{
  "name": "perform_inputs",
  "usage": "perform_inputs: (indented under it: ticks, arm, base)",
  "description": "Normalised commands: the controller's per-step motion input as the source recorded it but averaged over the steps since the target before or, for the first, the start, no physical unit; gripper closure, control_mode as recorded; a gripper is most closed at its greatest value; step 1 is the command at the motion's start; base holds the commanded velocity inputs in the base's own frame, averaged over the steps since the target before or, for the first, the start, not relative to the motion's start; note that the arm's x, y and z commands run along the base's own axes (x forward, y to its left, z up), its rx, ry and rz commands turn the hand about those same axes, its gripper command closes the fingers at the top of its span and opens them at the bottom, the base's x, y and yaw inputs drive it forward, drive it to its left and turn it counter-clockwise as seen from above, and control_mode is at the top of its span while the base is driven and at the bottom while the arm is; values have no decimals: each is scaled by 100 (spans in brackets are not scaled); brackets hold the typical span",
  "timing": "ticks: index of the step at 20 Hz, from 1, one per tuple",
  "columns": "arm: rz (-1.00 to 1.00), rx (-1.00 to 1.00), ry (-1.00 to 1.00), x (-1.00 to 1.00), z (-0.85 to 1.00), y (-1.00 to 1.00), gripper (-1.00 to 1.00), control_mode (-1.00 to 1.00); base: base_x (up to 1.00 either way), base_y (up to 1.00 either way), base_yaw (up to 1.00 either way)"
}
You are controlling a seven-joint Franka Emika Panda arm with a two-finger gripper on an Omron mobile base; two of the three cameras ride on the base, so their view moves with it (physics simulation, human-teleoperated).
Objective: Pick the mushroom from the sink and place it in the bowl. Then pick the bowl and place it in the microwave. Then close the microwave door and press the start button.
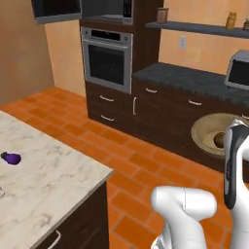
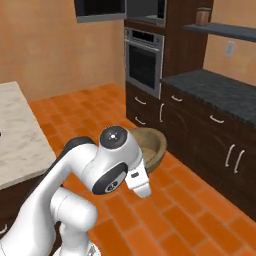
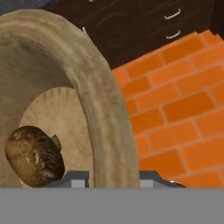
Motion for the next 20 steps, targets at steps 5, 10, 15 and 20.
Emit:
perform_inputs:
  ticks: [5, 10, 15, 20]
  arm:
    - [0, 0, 0, 0, 0, 0, 100, 100]
    - [0, 0, 0, 0, 0, 0, 100, 100]
    - [0, 0, 0, 0, 0, 0, 100, 100]
    - [0, 0, 0, 0, 0, 0, 100, 100]
  base:
    - [100, -48, 22]
    - [100, -22, 27]
    - [100, 0, 34]
    - [100, -19, 28]
